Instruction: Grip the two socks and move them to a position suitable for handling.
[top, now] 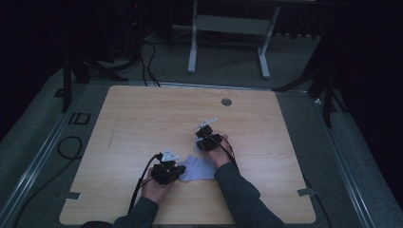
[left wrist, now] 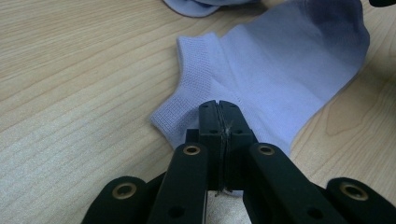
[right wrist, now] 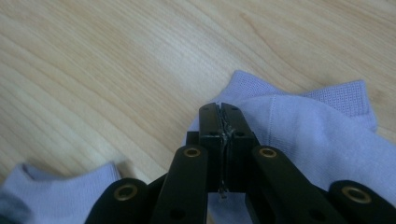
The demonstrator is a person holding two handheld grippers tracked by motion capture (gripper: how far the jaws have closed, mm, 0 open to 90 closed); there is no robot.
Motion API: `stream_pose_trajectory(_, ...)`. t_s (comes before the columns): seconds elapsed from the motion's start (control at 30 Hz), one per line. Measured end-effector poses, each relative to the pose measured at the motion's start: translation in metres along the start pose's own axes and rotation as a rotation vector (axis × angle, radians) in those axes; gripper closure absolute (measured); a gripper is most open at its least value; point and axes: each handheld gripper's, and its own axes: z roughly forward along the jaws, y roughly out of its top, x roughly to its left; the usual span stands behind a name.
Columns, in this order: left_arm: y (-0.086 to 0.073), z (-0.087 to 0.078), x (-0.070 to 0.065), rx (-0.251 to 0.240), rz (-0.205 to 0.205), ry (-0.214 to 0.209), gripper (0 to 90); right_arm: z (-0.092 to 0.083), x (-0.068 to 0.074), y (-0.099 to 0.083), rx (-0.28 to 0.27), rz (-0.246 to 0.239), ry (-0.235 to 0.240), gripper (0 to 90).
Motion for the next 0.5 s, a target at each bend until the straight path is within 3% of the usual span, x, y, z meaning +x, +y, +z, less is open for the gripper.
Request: stream_pose_trajectory(0.5, 0.000, 0.000, 0.000, -0.002, -0.001, -0.002, 88.7, 0.002, 0.013, -0.003, -0.016, -0.011, 0.024, 88.7)
